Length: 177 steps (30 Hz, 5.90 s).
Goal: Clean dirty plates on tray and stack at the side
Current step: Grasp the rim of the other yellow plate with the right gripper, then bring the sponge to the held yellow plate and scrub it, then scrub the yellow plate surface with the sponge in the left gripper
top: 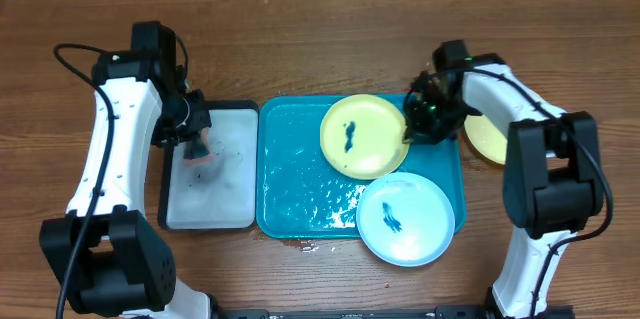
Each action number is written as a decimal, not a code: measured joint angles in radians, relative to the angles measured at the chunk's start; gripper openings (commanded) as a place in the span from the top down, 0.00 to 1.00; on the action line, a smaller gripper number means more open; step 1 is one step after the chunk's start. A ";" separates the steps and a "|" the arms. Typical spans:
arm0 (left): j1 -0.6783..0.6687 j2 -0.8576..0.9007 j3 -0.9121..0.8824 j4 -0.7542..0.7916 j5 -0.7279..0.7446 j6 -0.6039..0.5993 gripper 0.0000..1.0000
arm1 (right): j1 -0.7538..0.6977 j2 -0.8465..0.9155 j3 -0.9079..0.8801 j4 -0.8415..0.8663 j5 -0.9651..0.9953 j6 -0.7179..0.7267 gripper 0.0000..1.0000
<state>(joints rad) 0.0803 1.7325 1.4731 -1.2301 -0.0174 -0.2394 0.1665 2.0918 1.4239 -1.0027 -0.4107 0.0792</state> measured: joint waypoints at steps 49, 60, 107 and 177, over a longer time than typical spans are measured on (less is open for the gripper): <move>-0.038 -0.105 -0.348 0.314 0.437 0.142 0.96 | 0.070 -0.021 0.000 -0.032 0.015 0.025 0.96; -0.192 -0.105 -0.348 0.384 0.478 0.144 0.96 | 0.280 -0.026 0.016 -0.021 0.159 0.085 0.96; -0.467 0.249 -0.277 0.687 0.550 -0.241 0.96 | 0.307 -0.029 0.018 -0.064 0.185 0.202 0.96; -0.421 0.248 -0.231 0.622 0.363 -0.221 0.96 | 0.307 -0.031 0.024 -0.063 0.189 0.235 0.96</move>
<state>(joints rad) -0.3405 1.9804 1.2423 -0.6079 0.3458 -0.4603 0.4732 2.0613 1.4475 -1.0660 -0.2214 0.3141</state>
